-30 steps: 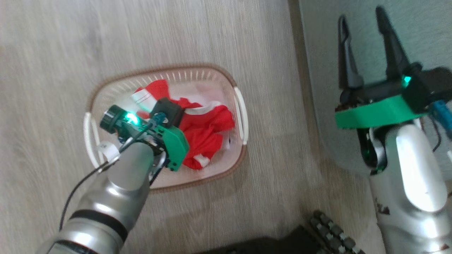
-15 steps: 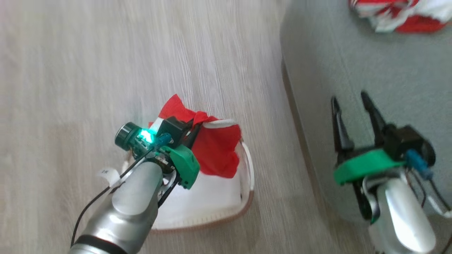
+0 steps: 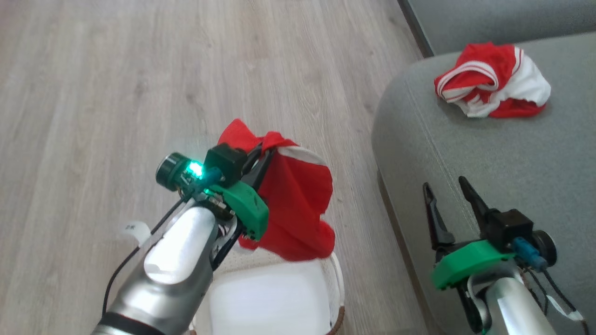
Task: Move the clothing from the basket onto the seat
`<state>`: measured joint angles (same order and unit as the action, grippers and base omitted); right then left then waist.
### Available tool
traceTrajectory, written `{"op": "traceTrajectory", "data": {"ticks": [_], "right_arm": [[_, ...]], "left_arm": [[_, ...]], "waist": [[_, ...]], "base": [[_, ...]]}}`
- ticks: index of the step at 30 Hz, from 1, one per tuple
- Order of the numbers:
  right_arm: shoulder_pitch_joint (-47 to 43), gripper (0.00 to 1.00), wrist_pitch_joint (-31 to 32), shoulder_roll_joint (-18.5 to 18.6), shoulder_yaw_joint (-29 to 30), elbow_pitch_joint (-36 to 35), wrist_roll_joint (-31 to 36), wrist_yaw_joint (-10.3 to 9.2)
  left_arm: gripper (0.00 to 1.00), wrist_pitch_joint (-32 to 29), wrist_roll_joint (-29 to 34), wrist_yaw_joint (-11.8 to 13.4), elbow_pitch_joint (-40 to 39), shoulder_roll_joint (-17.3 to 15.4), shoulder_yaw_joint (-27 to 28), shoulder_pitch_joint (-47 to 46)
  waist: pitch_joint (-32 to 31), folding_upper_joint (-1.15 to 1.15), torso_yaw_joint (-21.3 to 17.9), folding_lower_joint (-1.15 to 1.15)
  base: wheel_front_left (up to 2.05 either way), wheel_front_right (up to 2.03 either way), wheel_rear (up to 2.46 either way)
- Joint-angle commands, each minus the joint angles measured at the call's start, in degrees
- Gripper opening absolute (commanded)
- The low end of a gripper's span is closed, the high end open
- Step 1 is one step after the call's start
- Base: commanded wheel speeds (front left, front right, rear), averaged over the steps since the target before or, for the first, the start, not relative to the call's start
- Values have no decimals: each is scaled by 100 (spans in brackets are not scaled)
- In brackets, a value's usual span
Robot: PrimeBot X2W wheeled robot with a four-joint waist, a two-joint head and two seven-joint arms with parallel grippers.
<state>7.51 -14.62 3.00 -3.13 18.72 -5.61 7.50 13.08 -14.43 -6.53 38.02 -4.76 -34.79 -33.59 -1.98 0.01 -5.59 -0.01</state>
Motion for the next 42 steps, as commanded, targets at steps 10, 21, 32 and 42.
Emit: {"op": "traceTrajectory", "data": {"ticks": [10,21,32,42], "right_arm": [[473,100,-38,-13,-729,174,-3,-1],[1715,100,-38,296,-1819,1376,-218,-1],[2908,100,-38,302,-3792,2827,-1390,-1],[3389,11,-38,352,-4819,3087,-2410,-1]], "left_arm": [[0,-103,-62,47,-737,-191,196,-588],[0,-180,-115,35,-1104,-134,20,-584],[0,-238,-154,26,-1219,1,-268,-687],[0,-228,-239,58,-1268,30,-411,-597]], "waist": [[-331,-1,245,1],[-411,-1,476,1],[-378,-1,772,1],[-351,-1,931,1]], "base": [[0,0,0],[0,0,0],[0,0,0],[0,0,0]]}}
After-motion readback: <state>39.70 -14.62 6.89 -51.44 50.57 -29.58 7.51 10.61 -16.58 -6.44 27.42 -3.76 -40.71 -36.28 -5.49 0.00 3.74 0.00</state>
